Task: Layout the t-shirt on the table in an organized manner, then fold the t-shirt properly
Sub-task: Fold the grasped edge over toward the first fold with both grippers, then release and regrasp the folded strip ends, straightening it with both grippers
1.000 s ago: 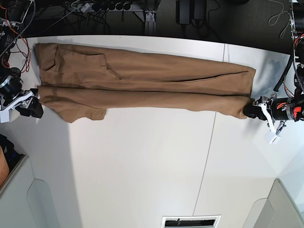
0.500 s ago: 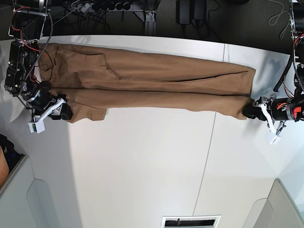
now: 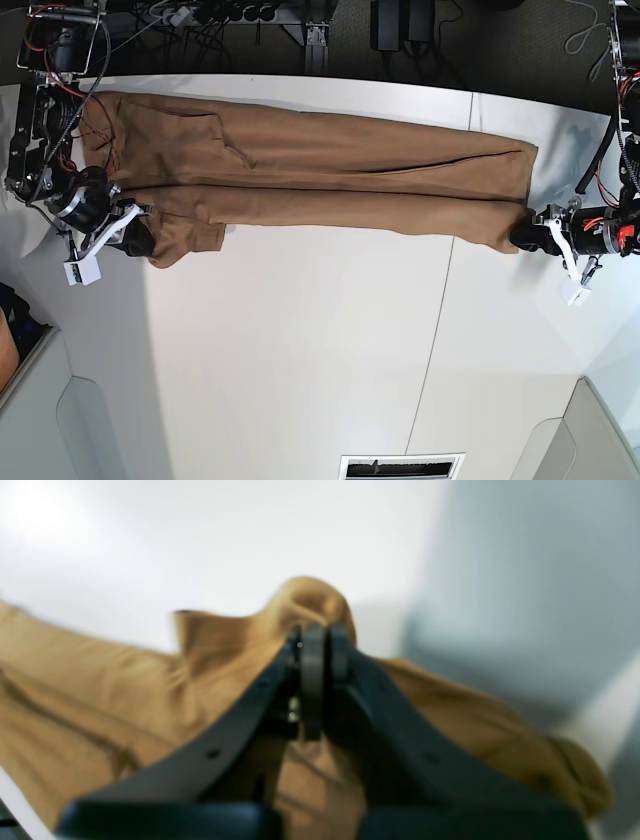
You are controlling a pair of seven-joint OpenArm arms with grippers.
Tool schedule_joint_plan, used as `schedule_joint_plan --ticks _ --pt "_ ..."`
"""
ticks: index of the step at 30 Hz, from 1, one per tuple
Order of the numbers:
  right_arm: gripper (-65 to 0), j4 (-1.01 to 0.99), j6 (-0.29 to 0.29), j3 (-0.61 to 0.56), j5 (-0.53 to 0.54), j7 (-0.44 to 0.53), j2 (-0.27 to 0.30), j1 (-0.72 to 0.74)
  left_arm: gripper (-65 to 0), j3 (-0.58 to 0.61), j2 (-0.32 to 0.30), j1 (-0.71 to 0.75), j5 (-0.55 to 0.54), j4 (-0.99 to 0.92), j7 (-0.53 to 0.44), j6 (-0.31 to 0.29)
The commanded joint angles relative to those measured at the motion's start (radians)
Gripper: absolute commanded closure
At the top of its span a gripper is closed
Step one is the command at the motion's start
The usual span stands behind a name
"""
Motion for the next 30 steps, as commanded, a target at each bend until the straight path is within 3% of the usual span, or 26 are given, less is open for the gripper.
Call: schedule_joint_plan --ticks 1,14,15,17,19,20,23,30 --pt "0.0 0.051 0.006 0.022 0.021 0.005 0.017 -0.006 -10.8 -0.007 -0.029 -0.022 -0.043 0.018 -0.001 -0.009" --pt "0.0 0.164 0.007 0.097 0.038 -0.017 0.016 -0.227 -10.9 -0.007 -0.073 -0.021 -0.21 0.047 0.161 -0.009" --pt "-1.3 0.164 0.007 0.097 0.038 -0.018 0.016 -0.23 -11.9 -0.007 -0.073 -0.021 -0.238 0.047 0.187 -0.009" --pt "-20.0 0.164 0.007 0.097 0.039 -0.017 0.016 -0.23 -19.5 -0.007 -0.073 -0.021 -0.266 0.047 0.214 -0.009" --pt "-31.2 0.164 0.007 0.097 0.048 -0.006 0.016 -0.229 -29.6 -0.007 -0.073 -0.021 -0.269 0.047 0.222 -0.009" --pt "-32.1 0.164 0.007 0.097 0.054 -0.003 0.016 -0.229 -33.0 -0.007 -0.074 -0.021 -0.267 0.047 0.222 -0.009" --pt "-32.1 0.164 0.007 0.097 0.072 -0.002 0.016 -0.229 -33.9 -0.036 -0.075 -0.021 -0.237 0.047 0.211 -0.009" --pt "-32.1 0.164 0.007 0.097 0.071 -0.01 0.016 -0.23 -33.8 -0.293 -0.076 0.066 -0.212 0.045 0.168 -0.009"
